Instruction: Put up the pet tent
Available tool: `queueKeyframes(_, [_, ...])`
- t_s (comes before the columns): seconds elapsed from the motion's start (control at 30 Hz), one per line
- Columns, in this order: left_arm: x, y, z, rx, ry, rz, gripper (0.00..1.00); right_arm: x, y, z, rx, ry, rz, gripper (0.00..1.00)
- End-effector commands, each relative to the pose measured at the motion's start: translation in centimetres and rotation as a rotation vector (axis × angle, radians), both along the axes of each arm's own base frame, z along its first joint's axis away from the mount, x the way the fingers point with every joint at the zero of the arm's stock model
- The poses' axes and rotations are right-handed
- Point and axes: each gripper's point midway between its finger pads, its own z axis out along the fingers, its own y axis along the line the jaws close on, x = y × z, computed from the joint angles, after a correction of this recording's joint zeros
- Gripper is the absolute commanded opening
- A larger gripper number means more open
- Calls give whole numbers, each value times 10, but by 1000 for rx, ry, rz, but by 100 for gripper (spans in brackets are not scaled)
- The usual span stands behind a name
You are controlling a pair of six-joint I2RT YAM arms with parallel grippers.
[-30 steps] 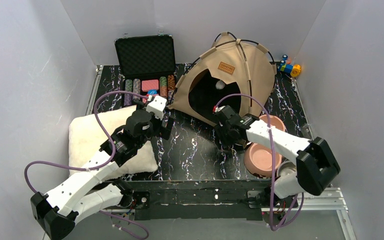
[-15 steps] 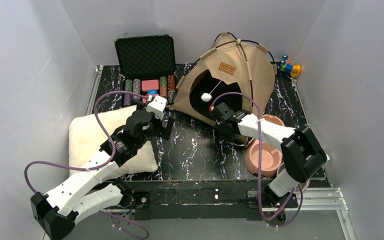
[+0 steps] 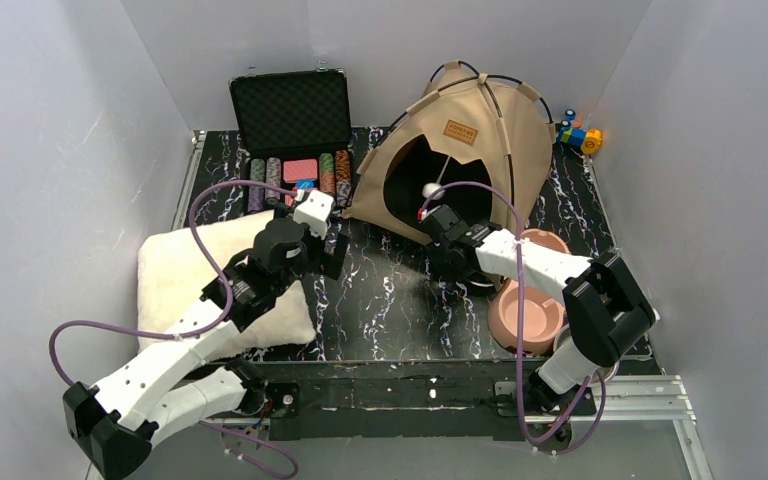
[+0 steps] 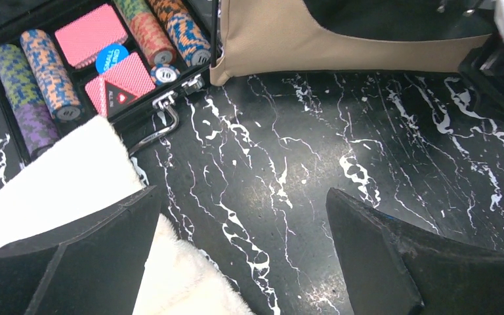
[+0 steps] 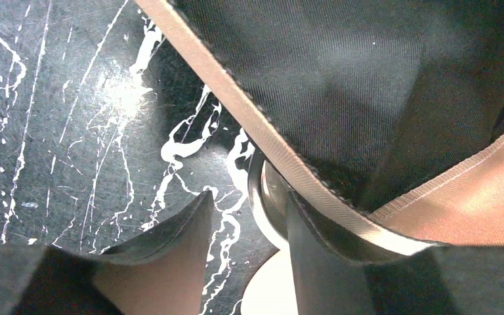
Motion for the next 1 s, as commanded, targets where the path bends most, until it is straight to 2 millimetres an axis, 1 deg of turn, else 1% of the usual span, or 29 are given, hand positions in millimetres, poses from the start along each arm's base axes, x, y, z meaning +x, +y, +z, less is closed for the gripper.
queueKeyframes(0.0, [7,6,-13,-14,95,65,98,11,5,13,18,-77,10,54])
queueKeyframes(0.07, [14,14,-23,-40,163,120,98,9,7,8,20,-61,23,54])
queueKeyframes(0.1, [16,17,-30,-56,200,143,98,9,8,3,19,-50,29,53])
queueKeyframes(0.17, [22,25,-41,-57,250,186,98,7,8,-7,7,-26,31,47])
queueKeyframes(0.2, [24,31,-47,-40,273,214,98,5,9,-12,3,-7,36,43])
queueKeyframes(0.23, [26,39,-54,-24,296,247,98,3,11,-15,7,13,40,36])
queueKeyframes(0.3, [29,55,-65,-2,335,312,98,-3,17,-13,38,43,49,21])
queueKeyframes(0.37, [31,76,-71,51,344,411,98,-8,29,-2,104,61,68,9])
queueKeyframes(0.4, [32,88,-71,86,331,467,98,-11,35,6,144,69,79,3])
queueKeyframes(0.47, [31,104,-70,138,312,544,98,-20,49,26,238,93,111,1])
queueKeyframes(0.6, [26,128,-73,233,311,646,98,-36,69,58,380,135,180,1])
queueKeyframes(0.63, [26,132,-72,252,307,665,98,-40,73,64,408,148,194,1])
queueKeyframes(0.7, [25,137,-76,277,320,684,98,-48,82,77,470,169,221,1])
queueKeyframes(0.77, [25,138,-89,275,373,673,98,-55,92,90,536,191,250,1])
queueKeyframes(0.87, [26,143,-106,318,441,675,98,-70,108,113,653,233,314,1])
queueKeyframes(0.9, [26,144,-115,342,473,671,98,-74,112,122,688,240,334,1])
queueKeyframes(0.97, [28,145,-123,350,517,667,98,-83,118,138,756,261,371,1])
